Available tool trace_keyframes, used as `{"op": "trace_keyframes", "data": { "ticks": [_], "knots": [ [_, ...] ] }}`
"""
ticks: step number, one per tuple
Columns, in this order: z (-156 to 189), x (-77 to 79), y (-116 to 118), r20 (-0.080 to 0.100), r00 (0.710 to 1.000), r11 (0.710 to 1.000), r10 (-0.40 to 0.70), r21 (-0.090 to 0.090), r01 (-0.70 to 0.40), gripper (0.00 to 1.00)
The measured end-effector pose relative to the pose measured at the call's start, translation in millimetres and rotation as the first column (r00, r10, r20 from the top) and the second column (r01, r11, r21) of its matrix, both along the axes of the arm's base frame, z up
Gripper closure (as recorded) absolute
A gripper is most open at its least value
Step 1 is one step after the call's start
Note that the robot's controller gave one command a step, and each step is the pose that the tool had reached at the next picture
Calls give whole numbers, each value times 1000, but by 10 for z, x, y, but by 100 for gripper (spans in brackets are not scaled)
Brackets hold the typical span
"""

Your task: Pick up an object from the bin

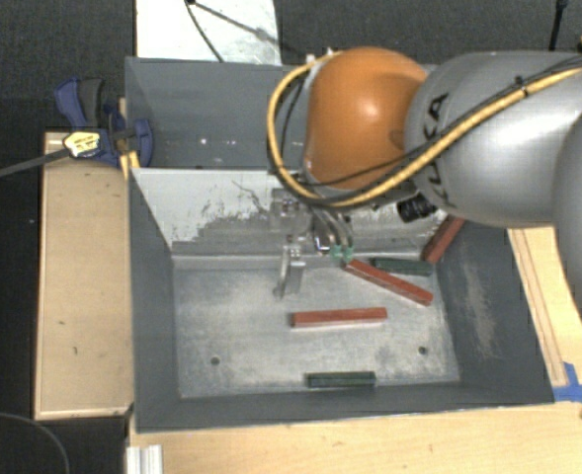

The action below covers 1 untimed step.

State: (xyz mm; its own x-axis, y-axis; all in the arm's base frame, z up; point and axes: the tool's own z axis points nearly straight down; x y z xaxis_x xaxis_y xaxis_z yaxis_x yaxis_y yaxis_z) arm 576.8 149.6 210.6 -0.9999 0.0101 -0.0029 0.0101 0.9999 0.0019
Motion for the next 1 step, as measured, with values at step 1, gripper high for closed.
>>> {"op": "trace_keyframes", "data": {
  "ticks": [1],
  "knots": [
    [-531, -351, -767, -9, 998, 998, 61, -5, -61, 0]
  ]
}}
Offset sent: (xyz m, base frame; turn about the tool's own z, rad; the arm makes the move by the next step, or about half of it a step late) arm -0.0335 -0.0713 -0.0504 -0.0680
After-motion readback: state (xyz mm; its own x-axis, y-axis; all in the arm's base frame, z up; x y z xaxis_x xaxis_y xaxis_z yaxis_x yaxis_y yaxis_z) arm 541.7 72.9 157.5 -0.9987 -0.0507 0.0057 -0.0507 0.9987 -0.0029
